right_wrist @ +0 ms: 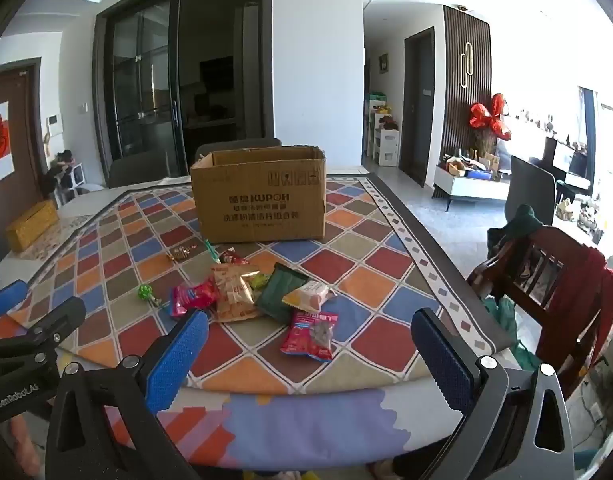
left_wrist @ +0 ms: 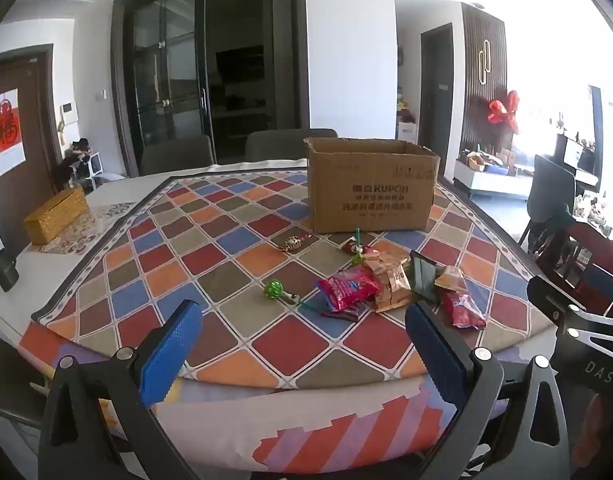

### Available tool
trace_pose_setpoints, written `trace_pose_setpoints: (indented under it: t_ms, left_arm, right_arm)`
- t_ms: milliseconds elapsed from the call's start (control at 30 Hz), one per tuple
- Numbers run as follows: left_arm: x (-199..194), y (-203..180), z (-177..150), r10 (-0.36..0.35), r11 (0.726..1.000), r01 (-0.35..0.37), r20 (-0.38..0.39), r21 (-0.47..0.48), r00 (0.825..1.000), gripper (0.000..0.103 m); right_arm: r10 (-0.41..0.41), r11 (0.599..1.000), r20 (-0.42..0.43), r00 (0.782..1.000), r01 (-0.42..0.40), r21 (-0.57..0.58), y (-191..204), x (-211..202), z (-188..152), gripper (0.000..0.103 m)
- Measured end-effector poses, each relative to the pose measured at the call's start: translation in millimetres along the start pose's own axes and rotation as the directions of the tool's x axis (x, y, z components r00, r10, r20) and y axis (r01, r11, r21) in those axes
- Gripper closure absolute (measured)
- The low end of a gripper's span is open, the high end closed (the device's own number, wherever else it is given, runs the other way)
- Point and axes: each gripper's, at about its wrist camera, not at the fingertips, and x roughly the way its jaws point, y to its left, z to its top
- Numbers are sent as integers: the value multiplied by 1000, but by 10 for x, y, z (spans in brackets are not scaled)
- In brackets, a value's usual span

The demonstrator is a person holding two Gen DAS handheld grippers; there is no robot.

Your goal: Organize snacks

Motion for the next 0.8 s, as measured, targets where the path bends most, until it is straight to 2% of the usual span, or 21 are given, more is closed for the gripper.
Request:
trace_pose_setpoints:
  t_ms: [800]
  left_arm:
    - [-91,-13,56,-20,1000,20,35,-2,999,0]
  right_arm:
    - [2,1000,8,1000,-2,2,-7,-43,1,0]
